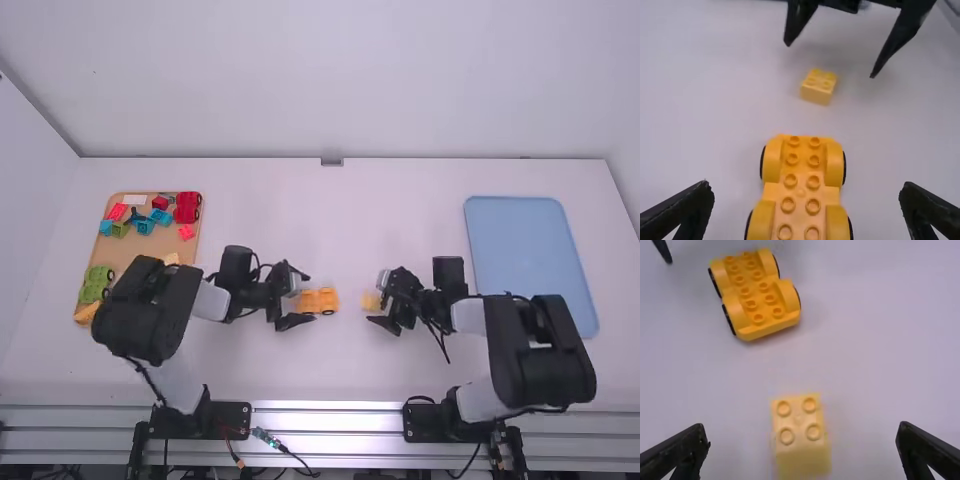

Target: Assemble lego blocks to make yellow taxi

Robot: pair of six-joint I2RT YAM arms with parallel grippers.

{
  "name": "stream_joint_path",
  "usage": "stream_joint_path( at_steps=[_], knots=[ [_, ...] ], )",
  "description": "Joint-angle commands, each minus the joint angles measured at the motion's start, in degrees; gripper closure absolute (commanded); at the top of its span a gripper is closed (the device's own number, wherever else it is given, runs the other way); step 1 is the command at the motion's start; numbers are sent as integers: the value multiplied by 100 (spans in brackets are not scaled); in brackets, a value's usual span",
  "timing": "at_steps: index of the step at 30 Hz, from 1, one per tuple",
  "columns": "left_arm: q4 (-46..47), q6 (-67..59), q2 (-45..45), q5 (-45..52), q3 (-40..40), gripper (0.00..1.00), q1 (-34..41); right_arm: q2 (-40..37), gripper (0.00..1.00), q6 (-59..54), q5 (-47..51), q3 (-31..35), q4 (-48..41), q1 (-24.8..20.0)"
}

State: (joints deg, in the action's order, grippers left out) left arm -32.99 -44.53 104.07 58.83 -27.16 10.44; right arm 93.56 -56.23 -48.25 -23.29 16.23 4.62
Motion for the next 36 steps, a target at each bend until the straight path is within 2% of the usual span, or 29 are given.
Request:
stream_joint_path(
  at_steps=[1, 3, 12, 25, 29, 32, 33, 36],
  knots=[
    [-5, 78, 254, -70, -149, 1, 101, 199, 0, -79, -398, -120, 33, -20],
    [-101, 318, 422, -457, -240, 1, 175, 311, 3, -199, -400, -111, 46, -17],
    [-284, 358, 538, -463, -267, 1, 247, 691, 22, -61, -162, -114, 363, -9],
    [-510, 533, 538, -433, -175, 1, 216, 1338, 27, -101, -448, -125, 1051, -9],
    [-547, 506, 538, -431, -164, 1, 214, 1430, 40, -105, -553, -293, 839, -9],
    [-547, 502, 538, -433, -153, 1, 212, 1425, 44, -105, -597, -407, 623, -9],
    [-542, 502, 538, -435, -144, 1, 245, 1427, 50, -107, -581, -483, 503, -9],
    [-545, 498, 541, -437, -114, 1, 225, 1427, 57, -127, -597, -538, 407, -9]
  ],
)
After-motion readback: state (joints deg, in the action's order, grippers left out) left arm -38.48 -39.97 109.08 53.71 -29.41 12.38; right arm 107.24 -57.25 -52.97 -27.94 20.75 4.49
